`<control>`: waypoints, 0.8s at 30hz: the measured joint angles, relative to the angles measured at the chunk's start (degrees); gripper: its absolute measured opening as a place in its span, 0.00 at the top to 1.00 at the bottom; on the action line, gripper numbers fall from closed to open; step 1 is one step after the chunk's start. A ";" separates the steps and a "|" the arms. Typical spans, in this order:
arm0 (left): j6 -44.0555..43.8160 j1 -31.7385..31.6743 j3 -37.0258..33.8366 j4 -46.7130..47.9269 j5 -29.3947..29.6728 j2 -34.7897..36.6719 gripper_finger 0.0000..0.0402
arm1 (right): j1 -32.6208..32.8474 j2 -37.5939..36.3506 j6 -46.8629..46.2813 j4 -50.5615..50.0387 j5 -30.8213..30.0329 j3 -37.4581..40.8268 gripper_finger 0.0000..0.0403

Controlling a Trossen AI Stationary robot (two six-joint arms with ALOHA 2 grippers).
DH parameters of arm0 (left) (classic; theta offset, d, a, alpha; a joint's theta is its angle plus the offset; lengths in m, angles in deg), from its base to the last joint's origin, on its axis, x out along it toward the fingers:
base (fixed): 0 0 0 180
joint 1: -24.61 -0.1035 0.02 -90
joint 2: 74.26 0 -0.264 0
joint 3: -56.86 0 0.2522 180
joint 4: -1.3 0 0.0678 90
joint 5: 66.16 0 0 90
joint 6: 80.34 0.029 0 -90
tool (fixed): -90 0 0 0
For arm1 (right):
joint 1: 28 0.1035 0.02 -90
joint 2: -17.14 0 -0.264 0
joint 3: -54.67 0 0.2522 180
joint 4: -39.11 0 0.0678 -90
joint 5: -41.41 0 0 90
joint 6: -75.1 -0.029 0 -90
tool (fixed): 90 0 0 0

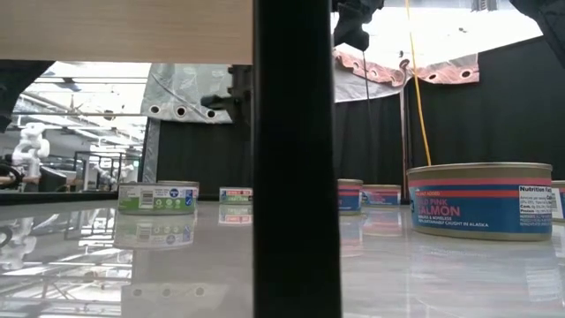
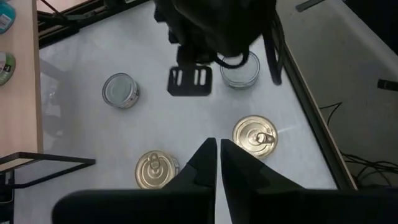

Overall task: Stack canned seafood by type on shelf
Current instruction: Stack the green tuna can on top of the green tuna can on the shelf

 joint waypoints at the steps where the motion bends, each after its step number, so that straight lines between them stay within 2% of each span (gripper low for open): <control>1: -0.51 0.32 0.00 -0.44 0.56 -0.51 0.93 | 0.00 0.00 0.00 -0.22 0.00 0.00 0.97; 7: -3.75 1.44 -1.41 -0.92 4.70 -2.29 0.93 | 0.14 0.00 -0.26 -1.49 0.00 0.00 0.97; 17: -6.24 1.40 -9.95 -8.48 6.32 -2.22 0.93 | 0.31 0.00 0.15 -2.70 0.00 0.00 0.97; 24: -7.14 1.35 -13.31 -13.29 7.28 -2.19 0.93 | 0.42 0.00 0.10 -2.69 0.00 0.00 0.97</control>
